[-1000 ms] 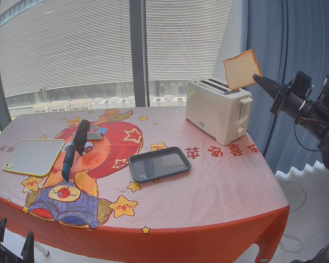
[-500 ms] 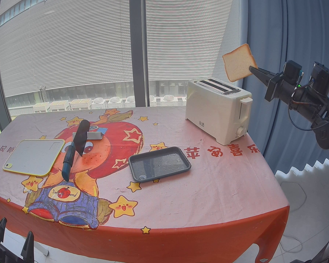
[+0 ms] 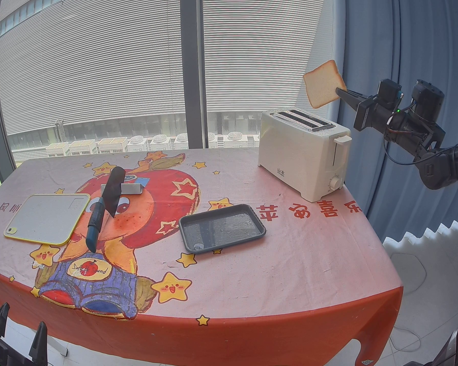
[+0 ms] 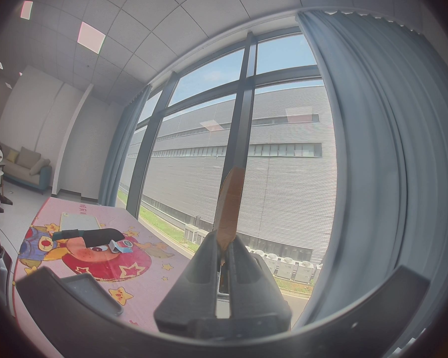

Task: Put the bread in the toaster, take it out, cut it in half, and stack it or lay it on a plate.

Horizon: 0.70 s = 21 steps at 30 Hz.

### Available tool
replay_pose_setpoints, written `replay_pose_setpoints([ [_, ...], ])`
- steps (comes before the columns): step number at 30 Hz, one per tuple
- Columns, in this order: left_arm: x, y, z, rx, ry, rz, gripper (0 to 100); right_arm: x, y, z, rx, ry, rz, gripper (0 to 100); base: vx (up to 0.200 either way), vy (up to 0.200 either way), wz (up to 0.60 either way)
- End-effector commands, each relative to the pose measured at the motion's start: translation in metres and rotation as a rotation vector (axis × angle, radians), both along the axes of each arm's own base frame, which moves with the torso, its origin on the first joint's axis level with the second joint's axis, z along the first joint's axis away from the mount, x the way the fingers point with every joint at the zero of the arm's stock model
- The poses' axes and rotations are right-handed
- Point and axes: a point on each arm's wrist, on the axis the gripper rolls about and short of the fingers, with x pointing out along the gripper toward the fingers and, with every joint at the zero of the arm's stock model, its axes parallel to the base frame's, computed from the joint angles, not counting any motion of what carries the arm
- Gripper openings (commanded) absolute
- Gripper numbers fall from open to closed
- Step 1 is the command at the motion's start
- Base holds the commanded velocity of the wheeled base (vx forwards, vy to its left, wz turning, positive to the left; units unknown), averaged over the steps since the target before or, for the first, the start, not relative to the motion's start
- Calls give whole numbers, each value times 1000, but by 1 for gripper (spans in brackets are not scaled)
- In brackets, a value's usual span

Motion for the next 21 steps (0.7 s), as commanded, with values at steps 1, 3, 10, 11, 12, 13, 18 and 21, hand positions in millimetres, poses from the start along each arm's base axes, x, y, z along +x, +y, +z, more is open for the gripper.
replay_pose_setpoints([
  [1,0,0,-5,-1,6,0,100,20,3,-15,-20,32,-2,0,0,0,0],
  [3,0,0,-5,-1,6,0,100,28,2,-19,-41,35,-10,0,0,0,0],
  [10,0,0,-5,-1,6,0,100,42,1,-34,-64,54,-14,0,0,0,0],
  [11,0,0,-5,1,6,0,100,43,1,-37,-65,60,-14,0,0,0,0],
  [12,0,0,-5,1,6,0,100,44,1,-38,-65,61,-14,0,0,0,0],
  [13,0,0,-5,1,6,0,100,44,0,-39,-65,63,-15,0,0,0,0],
  [18,0,0,-5,-1,6,0,100,44,2,-41,-66,70,-12,0,0,0,0],
  [21,0,0,-5,1,6,0,100,44,2,-41,-67,72,-10,0,0,0,0],
])
